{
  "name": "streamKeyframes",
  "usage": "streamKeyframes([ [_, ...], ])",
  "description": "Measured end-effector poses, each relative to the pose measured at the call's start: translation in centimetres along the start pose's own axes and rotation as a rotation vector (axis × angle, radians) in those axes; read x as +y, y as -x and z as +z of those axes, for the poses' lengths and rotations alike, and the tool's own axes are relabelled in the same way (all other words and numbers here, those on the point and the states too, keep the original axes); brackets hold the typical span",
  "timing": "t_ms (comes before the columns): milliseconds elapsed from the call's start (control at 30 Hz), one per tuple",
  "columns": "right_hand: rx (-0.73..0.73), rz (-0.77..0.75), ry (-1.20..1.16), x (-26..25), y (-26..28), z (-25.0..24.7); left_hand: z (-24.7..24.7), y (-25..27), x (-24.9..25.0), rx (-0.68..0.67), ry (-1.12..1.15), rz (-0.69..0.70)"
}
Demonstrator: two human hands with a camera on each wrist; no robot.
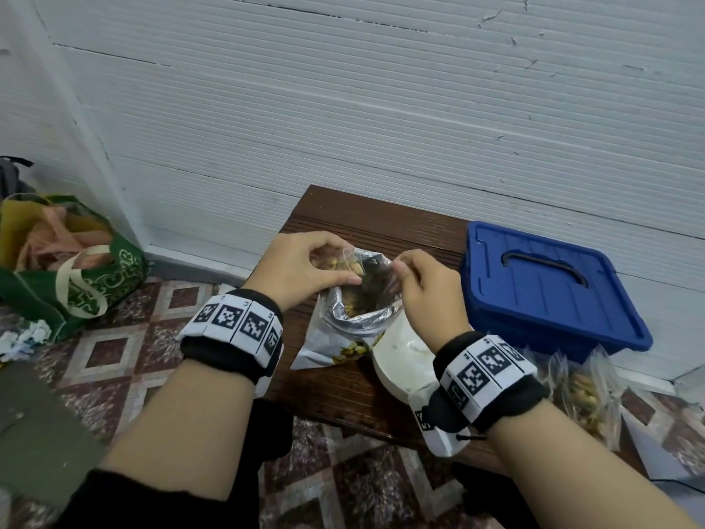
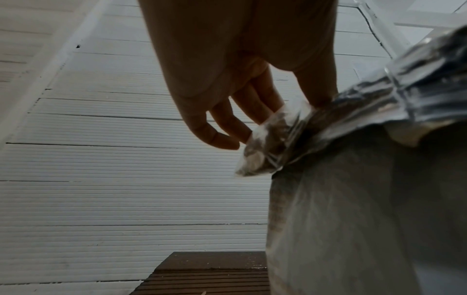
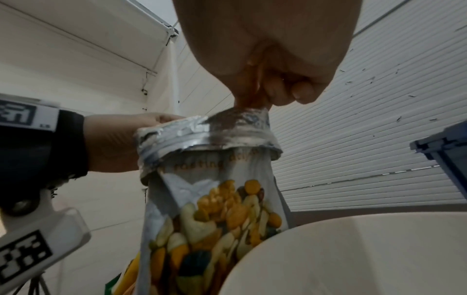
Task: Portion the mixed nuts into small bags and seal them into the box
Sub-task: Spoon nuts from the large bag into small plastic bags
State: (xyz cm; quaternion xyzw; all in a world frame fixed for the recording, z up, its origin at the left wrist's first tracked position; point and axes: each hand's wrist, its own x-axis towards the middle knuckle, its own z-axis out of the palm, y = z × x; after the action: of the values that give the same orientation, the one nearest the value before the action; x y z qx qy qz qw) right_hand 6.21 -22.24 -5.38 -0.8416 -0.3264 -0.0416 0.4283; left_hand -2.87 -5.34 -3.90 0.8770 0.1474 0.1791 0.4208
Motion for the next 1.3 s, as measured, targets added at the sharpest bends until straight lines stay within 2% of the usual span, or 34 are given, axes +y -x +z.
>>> streamKeyframes([
  [233, 0.164, 0.242, -0.153, -0.2, -0.8, -1.3, -0.1, 0.2, 0.4, 0.013, 0.03, -0.013],
  [467, 0.291, 0.351, -0.183, -0.2, -1.9, -3.5, -0.5, 0.3, 0.5, 0.031, 0.058, 0.005],
  [867, 0.439, 0.34, -0.195, -0.7, -4.2, -6.9, -1.1, 0.3, 0.2, 0.016, 0.066, -0.052],
  [1300, 0.339, 0.25, -0.192, -2.3, -4.4, -6.1, 0.3, 0.1, 0.7, -0.017, 0.074, -0.002],
])
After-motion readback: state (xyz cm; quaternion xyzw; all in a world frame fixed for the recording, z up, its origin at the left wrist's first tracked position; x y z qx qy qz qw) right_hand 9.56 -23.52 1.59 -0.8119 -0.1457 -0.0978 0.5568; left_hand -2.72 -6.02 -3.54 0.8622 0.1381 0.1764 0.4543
